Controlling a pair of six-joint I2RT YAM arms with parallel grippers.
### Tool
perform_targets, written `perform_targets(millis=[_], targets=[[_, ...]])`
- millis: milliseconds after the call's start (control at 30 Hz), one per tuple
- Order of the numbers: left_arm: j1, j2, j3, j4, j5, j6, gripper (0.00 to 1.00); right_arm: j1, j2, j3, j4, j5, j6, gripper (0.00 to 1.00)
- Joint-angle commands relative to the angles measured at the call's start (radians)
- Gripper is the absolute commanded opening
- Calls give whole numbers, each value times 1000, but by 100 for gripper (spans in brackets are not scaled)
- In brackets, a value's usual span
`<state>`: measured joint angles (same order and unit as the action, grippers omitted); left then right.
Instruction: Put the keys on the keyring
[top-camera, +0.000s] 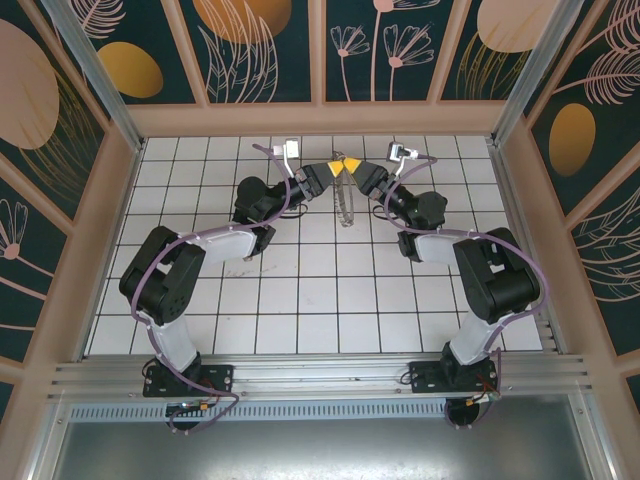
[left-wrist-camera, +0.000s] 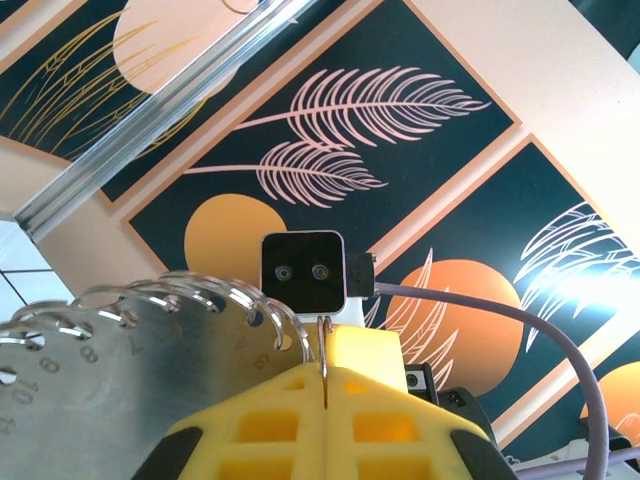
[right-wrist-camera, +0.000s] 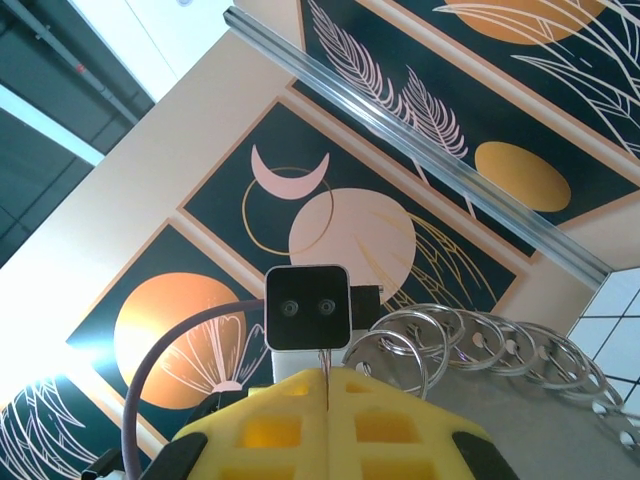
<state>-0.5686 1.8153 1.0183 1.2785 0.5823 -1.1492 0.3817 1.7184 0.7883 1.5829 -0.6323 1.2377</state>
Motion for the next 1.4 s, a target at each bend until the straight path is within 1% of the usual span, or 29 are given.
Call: perform_targets(millis=[0,433,500,633,700,800,867,1000,1233,1367], targets=[[-5,14,12,62,8,3,0,9,4,28,134,2,6,0],[-6,35,36,84,10,7,0,10,-1,20,134,-10,2,0],[-7,33,31,85,-3,6,5,10,1,21,133,-10,0,0],[-6,35,31,92,-5,2,6,10,1,20,134,-12,0,0],[-6,38,31,103,-7,-4,12,10,2,20,134,-13,1,0],[-6,44,32,118,-8,-12,13,10,0,15,134,-14,2,0],[-5,45,27,133,-13,-17,16,10,-2,13,134,-12,0,0],[-6,45,22,146,-21,-23,13,8,-5,12,134,-14,0,0],[-7,49,22,155,-22,-23,0,10,-9,6,133,-17,3,0],[-6,55,25,164,-11,-23,0,10,-18,0,134,-20,3,0]])
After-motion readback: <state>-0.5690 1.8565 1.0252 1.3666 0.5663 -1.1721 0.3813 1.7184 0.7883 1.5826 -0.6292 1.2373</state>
